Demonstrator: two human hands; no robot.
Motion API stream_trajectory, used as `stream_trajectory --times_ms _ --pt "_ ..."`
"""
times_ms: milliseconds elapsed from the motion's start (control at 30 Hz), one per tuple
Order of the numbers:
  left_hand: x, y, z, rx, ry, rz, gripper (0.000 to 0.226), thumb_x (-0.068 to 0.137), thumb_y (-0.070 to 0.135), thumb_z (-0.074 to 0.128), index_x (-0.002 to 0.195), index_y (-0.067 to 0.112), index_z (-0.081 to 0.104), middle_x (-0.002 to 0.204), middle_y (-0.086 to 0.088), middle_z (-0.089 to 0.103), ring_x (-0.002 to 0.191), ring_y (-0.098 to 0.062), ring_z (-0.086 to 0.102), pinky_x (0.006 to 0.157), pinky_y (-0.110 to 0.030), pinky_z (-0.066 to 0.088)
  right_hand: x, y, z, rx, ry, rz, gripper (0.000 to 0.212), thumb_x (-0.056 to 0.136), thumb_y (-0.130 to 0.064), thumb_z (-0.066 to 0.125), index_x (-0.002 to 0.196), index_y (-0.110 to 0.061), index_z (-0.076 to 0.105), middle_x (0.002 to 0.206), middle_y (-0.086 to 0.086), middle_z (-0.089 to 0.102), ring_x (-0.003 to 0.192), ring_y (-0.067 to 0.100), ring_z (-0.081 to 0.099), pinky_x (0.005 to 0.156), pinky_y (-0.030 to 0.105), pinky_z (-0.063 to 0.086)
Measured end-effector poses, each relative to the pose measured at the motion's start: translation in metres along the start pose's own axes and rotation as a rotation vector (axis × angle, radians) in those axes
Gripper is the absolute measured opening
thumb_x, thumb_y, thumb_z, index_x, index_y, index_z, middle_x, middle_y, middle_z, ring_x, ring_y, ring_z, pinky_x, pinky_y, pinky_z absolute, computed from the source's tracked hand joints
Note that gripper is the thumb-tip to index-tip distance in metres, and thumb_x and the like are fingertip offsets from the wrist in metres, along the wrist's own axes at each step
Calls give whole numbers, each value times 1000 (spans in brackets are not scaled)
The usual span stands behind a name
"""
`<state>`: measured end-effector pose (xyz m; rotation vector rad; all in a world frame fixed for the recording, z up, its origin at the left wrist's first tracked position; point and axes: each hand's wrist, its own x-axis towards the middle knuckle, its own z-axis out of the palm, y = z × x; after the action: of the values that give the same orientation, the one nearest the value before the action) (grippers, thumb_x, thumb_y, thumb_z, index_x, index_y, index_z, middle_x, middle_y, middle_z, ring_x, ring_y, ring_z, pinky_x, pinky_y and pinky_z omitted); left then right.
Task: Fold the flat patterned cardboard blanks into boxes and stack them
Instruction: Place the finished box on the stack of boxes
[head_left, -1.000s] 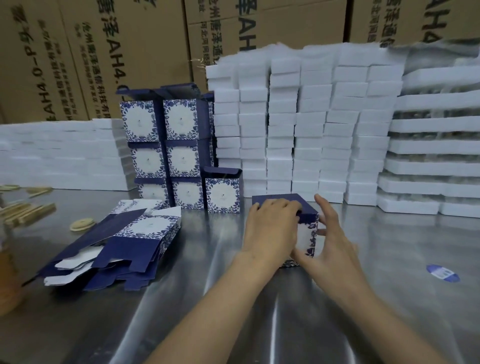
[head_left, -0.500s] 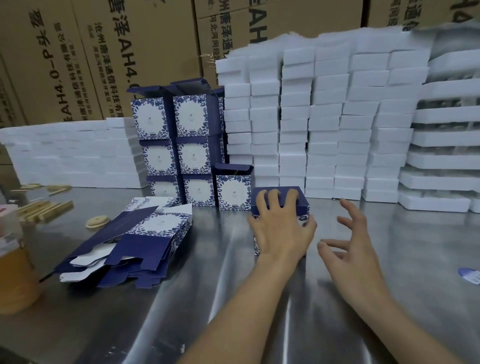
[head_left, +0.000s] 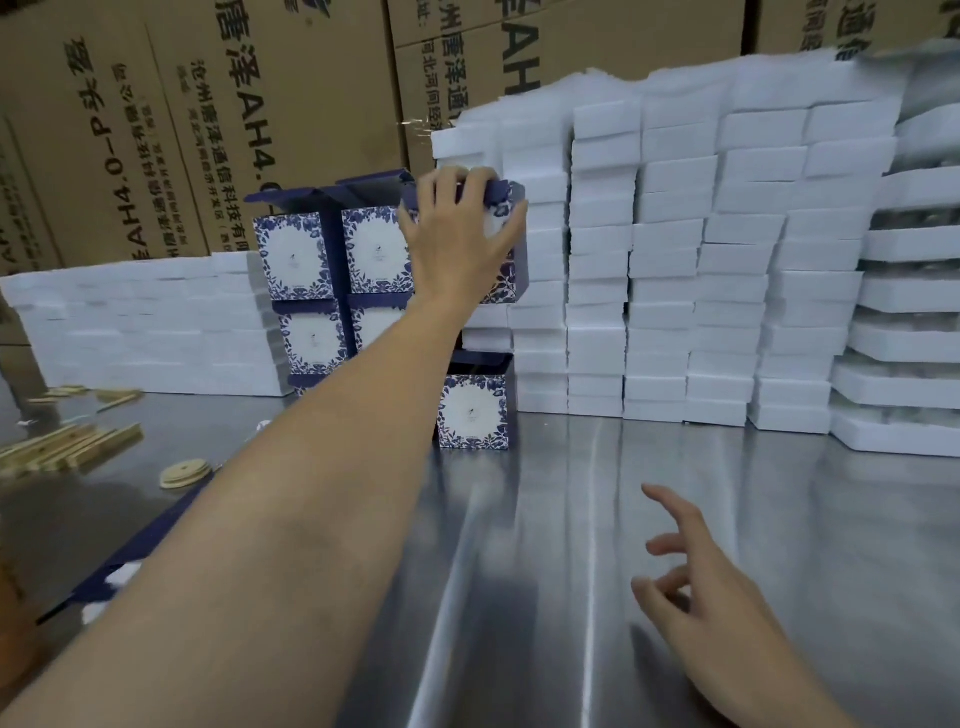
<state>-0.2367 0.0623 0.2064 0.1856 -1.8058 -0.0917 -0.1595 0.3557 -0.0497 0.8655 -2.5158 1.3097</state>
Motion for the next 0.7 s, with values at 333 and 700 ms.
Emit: stream_trajectory --times_ms 333,700 --pt "-86 -51 84 278 -389 -87 53 108 56 41 156 34 39 157 -2 40 154 -23 27 123 -68 19 16 10 1 -98 -98 -13 86 87 -36 75 129 -84 16 119 -37 53 104 -5 59 77 11 48" --pt "-68 -53 70 -22 -518 -101 76 108 41 52 170 27 11 178 -8 -1 164 -26 -6 130 -55 18 14 13 0 -115 -116 -25 86 88 -34 73 126 -85 16 121 -41 52 109 -5 54 82 16 49"
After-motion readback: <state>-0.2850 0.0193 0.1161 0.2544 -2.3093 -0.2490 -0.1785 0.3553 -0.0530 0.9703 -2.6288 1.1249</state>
